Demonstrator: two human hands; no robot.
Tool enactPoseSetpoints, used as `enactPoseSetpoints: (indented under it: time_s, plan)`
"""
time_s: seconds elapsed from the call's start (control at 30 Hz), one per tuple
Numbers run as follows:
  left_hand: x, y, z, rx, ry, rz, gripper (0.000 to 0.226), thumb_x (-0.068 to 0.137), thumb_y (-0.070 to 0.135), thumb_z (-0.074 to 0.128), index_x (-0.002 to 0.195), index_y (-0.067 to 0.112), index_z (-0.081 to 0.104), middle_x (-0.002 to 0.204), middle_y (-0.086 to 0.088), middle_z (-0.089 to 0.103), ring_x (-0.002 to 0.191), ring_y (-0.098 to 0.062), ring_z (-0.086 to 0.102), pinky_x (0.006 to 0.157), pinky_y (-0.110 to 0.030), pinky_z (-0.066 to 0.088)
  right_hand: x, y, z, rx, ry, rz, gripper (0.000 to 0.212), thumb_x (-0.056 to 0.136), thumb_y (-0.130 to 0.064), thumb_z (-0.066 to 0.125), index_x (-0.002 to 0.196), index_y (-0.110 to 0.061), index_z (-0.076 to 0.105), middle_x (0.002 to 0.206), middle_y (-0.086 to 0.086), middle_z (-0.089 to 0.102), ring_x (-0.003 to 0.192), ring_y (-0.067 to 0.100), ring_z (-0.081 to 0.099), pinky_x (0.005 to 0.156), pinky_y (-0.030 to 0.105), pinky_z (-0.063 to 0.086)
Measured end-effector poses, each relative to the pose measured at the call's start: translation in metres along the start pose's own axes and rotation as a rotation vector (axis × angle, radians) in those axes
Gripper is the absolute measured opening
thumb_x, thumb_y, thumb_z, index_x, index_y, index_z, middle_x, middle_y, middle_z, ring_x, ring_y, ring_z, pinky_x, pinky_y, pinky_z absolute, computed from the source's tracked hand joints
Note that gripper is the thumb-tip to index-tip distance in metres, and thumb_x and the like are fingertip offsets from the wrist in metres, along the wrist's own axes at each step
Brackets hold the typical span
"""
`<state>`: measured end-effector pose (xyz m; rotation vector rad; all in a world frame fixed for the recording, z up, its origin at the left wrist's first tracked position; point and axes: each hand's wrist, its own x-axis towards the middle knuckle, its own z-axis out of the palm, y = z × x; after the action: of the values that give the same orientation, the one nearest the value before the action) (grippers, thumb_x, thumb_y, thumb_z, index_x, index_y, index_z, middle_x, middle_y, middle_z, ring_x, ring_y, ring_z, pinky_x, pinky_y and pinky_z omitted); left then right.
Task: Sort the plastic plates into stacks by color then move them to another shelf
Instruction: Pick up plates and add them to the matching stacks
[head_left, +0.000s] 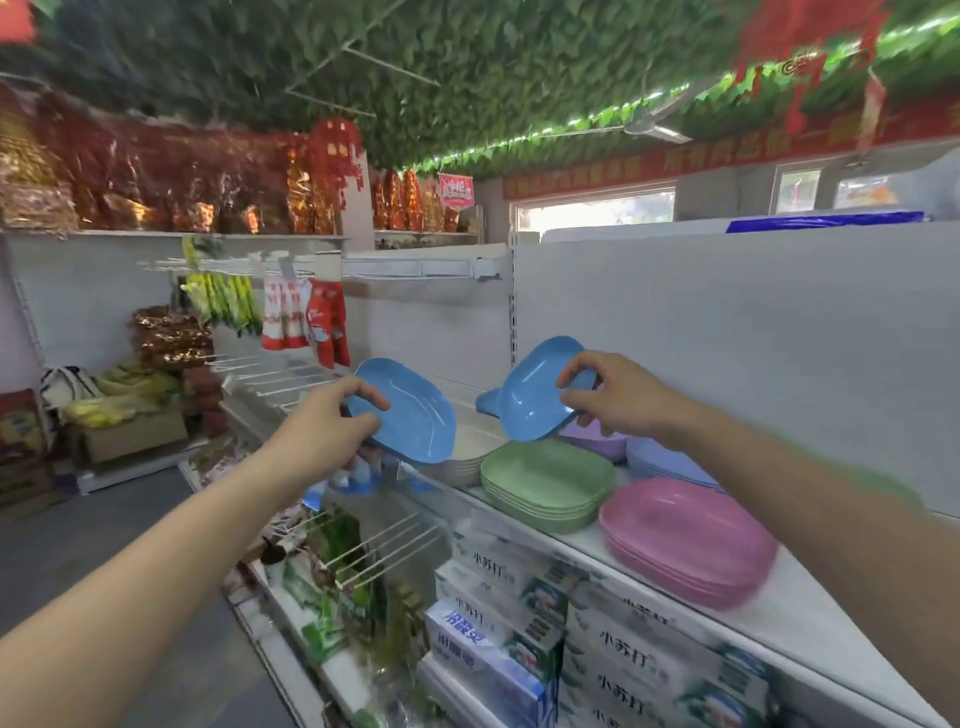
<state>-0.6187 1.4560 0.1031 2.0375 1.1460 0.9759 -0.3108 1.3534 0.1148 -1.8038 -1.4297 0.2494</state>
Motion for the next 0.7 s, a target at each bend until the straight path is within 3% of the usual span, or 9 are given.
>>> enactPoseSetpoints:
  time_s: [0.23,0.4,0.53,0.63,0.7]
  plan:
    - [0.106,-0.03,0.014,-0.066,-0.057,0.025,0.015,0.098,0.009,0.058,0.103,0.021,0.066,0.086,-0.013,0.063,0.067,-0.021,0.071,0.056,-0.031,0.051,0.081,0.011,0.029,-0.088,-0.115,0.196,0.023,0.097,-0.024,0.064,0.119,-0.018,0.059,0.099,0.007,0.066,0.078,0.015,0.069,0.058,0.023,0.052]
    - [0.189,-0.058,0.03,-0.149,-0.162,0.066,0.018,0.096,0.008,0.057,0.103,0.022,0.067,0.091,-0.013,0.062,0.062,-0.018,0.067,0.051,-0.028,0.048,0.123,0.017,0.054,-0.039,-0.064,0.343,0.03,0.096,-0.026,0.068,0.123,-0.019,0.059,0.101,0.007,0.072,0.086,0.017,0.075,0.059,0.023,0.053]
    - [0.25,-0.074,0.047,-0.247,-0.295,0.066,0.02,0.094,0.009,0.058,0.102,0.024,0.068,0.092,-0.014,0.065,0.066,-0.021,0.068,0.06,-0.037,0.05,0.15,0.014,0.084,-0.004,-0.009,0.457,0.044,0.096,-0.029,0.069,0.136,-0.018,0.052,0.097,0.006,0.069,0.073,0.014,0.068,0.062,0.024,0.054]
    - [0.28,-0.08,0.062,-0.299,-0.413,0.065,0.018,0.094,0.009,0.058,0.103,0.021,0.068,0.092,-0.014,0.065,0.065,-0.021,0.067,0.058,-0.032,0.049,0.158,0.005,0.098,-0.234,0.002,0.513,0.061,0.096,-0.047,0.067,0.146,-0.021,0.044,0.094,0.003,0.064,0.07,0.015,0.06,0.059,0.024,0.049]
    - [0.294,-0.082,0.074,-0.338,-0.495,0.076,0.018,0.094,0.009,0.058,0.104,0.02,0.067,0.09,-0.013,0.066,0.066,-0.021,0.067,0.06,-0.031,0.048,0.156,-0.004,0.103,-0.458,-0.066,0.545,0.067,0.096,-0.056,0.06,0.151,-0.022,0.039,0.108,0.002,0.063,0.076,0.016,0.059,0.062,0.027,0.046]
